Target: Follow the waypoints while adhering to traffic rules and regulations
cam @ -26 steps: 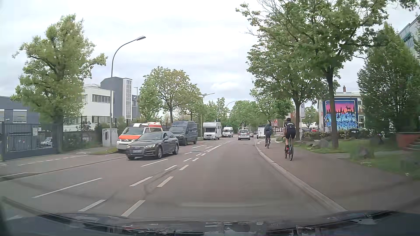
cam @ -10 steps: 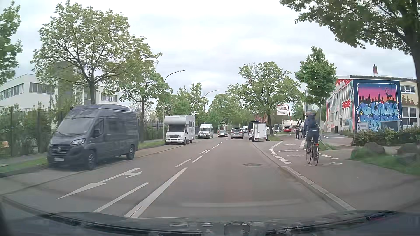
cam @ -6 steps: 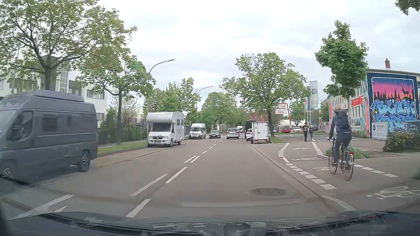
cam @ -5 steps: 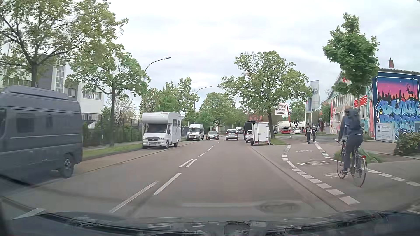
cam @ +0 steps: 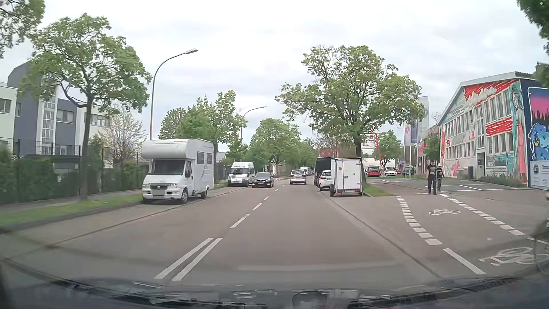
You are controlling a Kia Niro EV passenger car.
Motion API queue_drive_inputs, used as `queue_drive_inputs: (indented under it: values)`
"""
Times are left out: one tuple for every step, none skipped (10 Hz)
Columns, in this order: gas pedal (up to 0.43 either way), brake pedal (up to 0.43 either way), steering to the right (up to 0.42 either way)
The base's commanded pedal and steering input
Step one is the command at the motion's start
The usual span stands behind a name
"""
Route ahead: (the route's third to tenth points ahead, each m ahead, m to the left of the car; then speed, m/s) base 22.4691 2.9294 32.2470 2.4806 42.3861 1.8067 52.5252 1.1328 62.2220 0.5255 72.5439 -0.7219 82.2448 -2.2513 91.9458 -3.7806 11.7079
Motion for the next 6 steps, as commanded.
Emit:
queue_drive_inputs:
  values:
    - [0.067, 0.000, 0.014]
    - [0.067, 0.000, 0.012]
    - [0.067, 0.000, 0.012]
    - [0.067, 0.000, 0.012]
    - [0.067, 0.000, 0.011]
    - [0.067, 0.000, 0.010]
